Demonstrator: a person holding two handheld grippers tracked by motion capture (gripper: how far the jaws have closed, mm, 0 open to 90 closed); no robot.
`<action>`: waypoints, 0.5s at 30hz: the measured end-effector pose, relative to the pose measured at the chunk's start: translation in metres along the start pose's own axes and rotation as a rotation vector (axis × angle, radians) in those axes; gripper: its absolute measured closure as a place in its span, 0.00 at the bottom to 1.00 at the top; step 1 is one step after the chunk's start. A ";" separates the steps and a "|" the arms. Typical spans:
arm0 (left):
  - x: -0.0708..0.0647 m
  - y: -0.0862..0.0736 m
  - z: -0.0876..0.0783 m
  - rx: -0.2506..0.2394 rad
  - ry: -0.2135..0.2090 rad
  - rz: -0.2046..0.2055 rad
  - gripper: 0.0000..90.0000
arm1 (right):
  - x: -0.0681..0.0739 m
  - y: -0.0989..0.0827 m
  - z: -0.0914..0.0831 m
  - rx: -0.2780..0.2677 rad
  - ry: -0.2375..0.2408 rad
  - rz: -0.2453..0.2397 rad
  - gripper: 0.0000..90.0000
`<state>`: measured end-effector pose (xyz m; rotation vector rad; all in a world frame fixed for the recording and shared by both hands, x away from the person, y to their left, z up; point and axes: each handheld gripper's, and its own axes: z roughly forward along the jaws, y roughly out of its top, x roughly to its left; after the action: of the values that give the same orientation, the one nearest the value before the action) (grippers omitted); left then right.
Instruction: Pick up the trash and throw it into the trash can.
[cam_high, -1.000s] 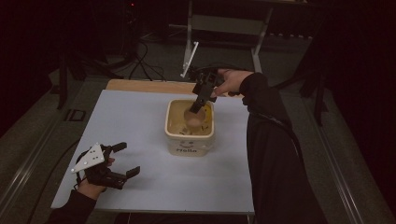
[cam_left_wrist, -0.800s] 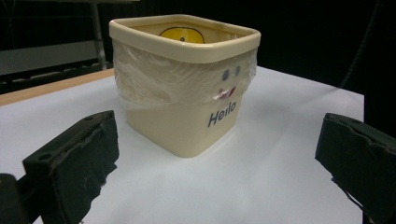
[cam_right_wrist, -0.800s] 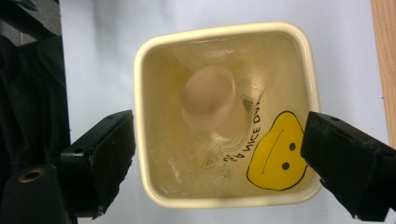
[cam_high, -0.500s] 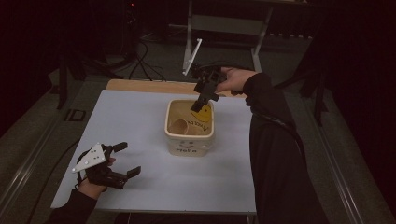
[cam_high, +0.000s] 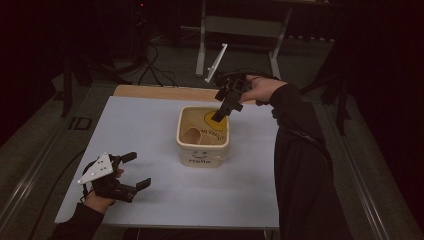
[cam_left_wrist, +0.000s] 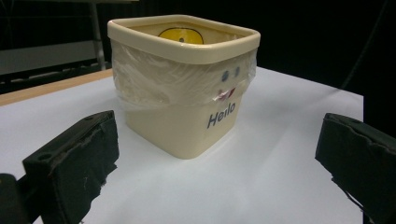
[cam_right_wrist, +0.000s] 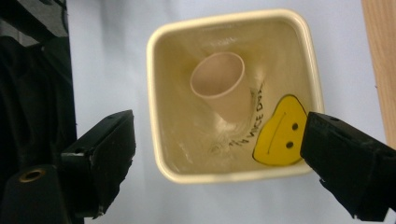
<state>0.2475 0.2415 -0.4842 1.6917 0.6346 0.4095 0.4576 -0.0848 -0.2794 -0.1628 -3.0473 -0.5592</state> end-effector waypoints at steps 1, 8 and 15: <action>0.000 0.000 0.000 0.000 -0.002 -0.001 0.01 | 0.000 -0.003 -0.001 -0.005 0.003 0.005 0.11; 0.000 0.000 -0.001 -0.003 0.002 -0.002 0.01 | 0.005 -0.022 -0.009 -0.026 -0.026 0.023 0.14; 0.000 0.000 0.000 -0.001 0.004 -0.001 0.01 | 0.014 -0.043 -0.012 -0.048 -0.037 0.021 0.14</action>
<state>0.2476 0.2410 -0.4840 1.6896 0.6377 0.4123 0.4391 -0.1279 -0.2829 -0.2080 -3.0654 -0.6351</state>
